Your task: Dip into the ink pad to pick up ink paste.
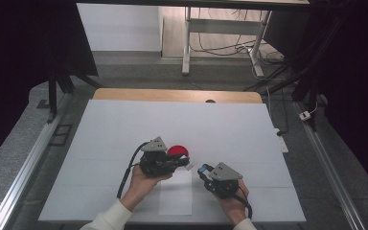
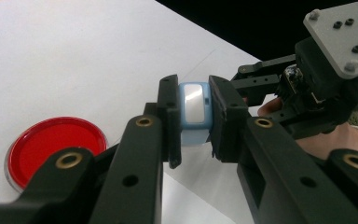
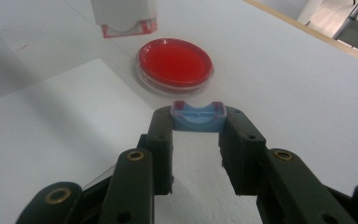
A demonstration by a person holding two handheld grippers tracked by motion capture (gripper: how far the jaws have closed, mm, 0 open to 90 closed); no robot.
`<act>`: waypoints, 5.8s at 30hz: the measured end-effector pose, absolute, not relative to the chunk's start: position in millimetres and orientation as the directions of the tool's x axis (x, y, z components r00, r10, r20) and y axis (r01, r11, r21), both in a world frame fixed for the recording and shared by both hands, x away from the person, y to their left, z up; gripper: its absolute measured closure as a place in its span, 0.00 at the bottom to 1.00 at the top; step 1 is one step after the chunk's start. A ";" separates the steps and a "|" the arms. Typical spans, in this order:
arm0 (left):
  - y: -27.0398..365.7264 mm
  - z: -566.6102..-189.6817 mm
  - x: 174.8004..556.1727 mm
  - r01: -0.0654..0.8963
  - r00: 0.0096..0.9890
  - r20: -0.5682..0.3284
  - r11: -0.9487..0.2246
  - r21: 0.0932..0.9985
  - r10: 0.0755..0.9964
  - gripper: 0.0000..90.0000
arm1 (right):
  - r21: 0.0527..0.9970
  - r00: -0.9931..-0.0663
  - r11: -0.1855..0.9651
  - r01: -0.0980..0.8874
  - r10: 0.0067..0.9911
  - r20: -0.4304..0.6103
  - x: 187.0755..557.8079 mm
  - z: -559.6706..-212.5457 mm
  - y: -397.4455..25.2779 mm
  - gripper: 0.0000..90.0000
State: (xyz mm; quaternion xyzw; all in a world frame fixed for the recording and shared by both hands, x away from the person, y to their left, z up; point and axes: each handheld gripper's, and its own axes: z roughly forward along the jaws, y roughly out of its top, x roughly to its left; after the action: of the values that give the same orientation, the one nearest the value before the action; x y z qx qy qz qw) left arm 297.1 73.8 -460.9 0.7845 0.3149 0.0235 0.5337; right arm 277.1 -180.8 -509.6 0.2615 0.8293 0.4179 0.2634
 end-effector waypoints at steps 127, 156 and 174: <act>66.6 -492.6 365.8 0.494 0.742 -0.041 -0.504 0.709 0.670 0.84 | 0.847 -0.603 0.437 0.302 0.776 -0.185 259.0 -503.9 -279.5 0.72; 62.2 -494.6 364.7 0.490 0.743 -0.016 -0.529 0.693 0.669 0.84 | 0.843 -0.609 0.446 0.302 0.770 -0.189 260.1 -505.2 -277.5 0.72; 64.6 -489.8 362.5 0.485 0.744 -0.017 -0.522 0.702 0.668 0.84 | 0.843 -0.609 0.446 0.300 0.770 -0.190 260.0 -505.0 -277.4 0.72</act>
State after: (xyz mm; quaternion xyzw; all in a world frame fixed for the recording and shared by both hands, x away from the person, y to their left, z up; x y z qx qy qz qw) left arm 362.5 64.6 -489.8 0.8628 0.3341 0.1284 0.3570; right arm 260.0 -277.4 -505.0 0.3344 0.7997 0.4064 0.2889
